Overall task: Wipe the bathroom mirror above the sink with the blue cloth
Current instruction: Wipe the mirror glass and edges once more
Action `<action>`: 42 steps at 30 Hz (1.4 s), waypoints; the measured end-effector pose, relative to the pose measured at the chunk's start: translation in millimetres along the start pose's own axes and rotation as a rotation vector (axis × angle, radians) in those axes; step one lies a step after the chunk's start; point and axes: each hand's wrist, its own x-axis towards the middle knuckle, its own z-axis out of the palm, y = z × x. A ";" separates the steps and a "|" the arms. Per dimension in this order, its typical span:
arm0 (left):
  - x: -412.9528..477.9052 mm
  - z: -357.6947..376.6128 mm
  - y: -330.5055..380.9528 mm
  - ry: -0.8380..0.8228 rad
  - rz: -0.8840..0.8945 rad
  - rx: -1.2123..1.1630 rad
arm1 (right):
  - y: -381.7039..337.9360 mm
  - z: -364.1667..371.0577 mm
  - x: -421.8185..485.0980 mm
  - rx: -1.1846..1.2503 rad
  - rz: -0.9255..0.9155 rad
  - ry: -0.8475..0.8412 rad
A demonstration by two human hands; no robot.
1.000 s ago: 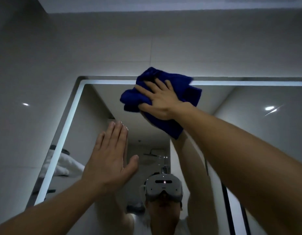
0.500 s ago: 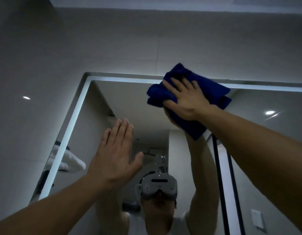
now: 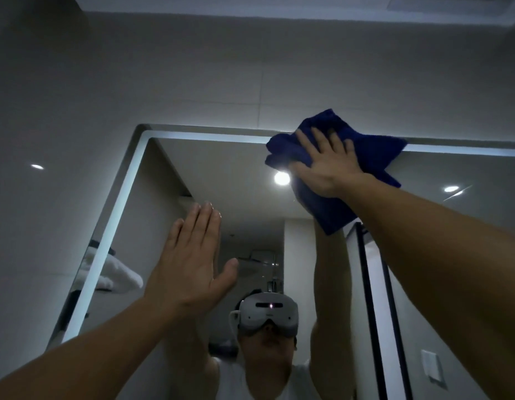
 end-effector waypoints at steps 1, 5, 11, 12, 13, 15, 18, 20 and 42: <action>-0.1 -0.3 0.7 -0.003 -0.004 0.001 | -2.5 2.0 -4.6 0.011 -0.007 0.017; -0.4 -3.7 1.9 -0.017 -0.020 -0.011 | -22.3 17.3 -47.3 -0.010 -0.136 0.095; 0.2 -6.6 4.1 -0.067 -0.046 0.033 | -13.4 27.2 -91.1 -0.033 -0.471 -0.062; 0.3 -6.8 4.7 -0.078 -0.041 0.039 | -5.9 20.6 -75.3 0.019 -0.379 -0.068; 0.6 -6.1 5.1 -0.085 -0.038 0.042 | -0.7 14.8 -60.6 0.074 -0.257 -0.052; 0.6 -5.4 4.2 -0.078 -0.045 0.048 | -2.8 13.9 -40.4 0.085 -0.088 0.028; 0.3 -4.0 4.8 -0.069 -0.039 0.037 | -24.9 22.6 -50.9 0.023 -0.021 0.075; 0.8 -3.2 4.1 -0.061 -0.041 0.031 | -36.9 29.9 -77.3 0.019 -0.047 0.068; -1.6 -8.7 9.7 -0.044 -0.026 0.051 | -50.2 70.8 -216.9 -0.057 -0.480 -0.006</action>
